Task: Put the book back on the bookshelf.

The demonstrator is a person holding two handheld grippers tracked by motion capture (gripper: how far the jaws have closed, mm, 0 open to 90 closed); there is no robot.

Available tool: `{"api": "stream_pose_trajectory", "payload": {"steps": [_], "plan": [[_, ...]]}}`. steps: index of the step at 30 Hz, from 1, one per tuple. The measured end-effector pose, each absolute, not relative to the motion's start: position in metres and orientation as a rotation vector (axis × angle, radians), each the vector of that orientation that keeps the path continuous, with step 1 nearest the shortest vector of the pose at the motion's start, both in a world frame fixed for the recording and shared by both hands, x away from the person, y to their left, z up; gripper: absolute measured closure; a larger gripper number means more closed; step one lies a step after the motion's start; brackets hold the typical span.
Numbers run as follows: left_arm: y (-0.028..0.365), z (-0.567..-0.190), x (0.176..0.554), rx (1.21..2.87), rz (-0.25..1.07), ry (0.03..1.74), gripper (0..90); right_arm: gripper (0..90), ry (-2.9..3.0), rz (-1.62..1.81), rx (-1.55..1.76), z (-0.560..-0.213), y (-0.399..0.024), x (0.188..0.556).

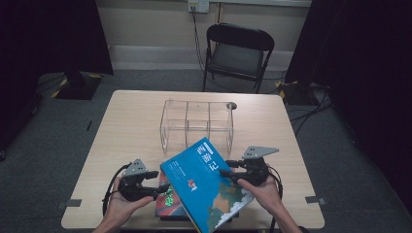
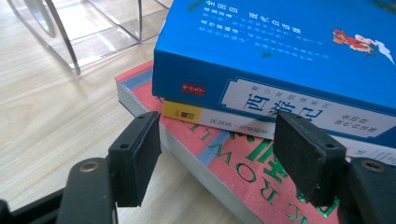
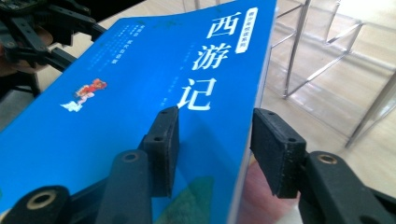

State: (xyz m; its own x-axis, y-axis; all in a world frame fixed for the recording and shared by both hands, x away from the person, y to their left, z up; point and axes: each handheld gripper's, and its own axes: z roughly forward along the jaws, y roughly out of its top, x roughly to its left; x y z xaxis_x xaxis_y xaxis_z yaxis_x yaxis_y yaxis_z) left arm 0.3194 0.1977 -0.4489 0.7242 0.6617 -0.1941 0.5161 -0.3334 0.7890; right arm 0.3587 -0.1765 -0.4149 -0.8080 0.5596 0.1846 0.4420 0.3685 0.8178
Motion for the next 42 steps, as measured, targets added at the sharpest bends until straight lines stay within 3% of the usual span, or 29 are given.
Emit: {"api": "stream_pose_trajectory", "payload": {"steps": [13,16,24,27,29,33,39,42], "plan": [[0.193,-0.452,0.344,1.986,0.211,0.923,28.8,52.2,2.458,1.404,0.995,-0.415,-0.185,0.338],[0.192,-0.458,0.357,2.000,0.232,0.976,33.7,51.7,2.434,1.363,0.992,-0.413,-0.181,0.328],[0.189,-0.456,0.361,1.997,0.239,0.984,37.1,50.7,2.440,1.407,1.025,-0.415,-0.186,0.320],[0.194,-0.452,0.357,1.967,0.200,0.963,29.8,45.7,2.445,1.419,0.998,-0.415,-0.186,0.324],[0.196,-0.443,0.352,1.936,0.212,0.958,29.6,39.0,2.439,1.418,0.995,-0.416,-0.183,0.330],[0.197,-0.424,0.344,1.864,0.218,0.922,30.5,37.2,2.414,1.419,0.976,-0.413,-0.177,0.345],[0.178,-0.423,0.337,1.893,0.137,0.829,31.8,49.9,2.374,1.443,0.994,-0.416,-0.176,0.357],[0.169,-0.426,0.339,1.899,0.096,0.833,29.5,50.0,2.405,1.474,1.069,-0.420,-0.181,0.355]]}}
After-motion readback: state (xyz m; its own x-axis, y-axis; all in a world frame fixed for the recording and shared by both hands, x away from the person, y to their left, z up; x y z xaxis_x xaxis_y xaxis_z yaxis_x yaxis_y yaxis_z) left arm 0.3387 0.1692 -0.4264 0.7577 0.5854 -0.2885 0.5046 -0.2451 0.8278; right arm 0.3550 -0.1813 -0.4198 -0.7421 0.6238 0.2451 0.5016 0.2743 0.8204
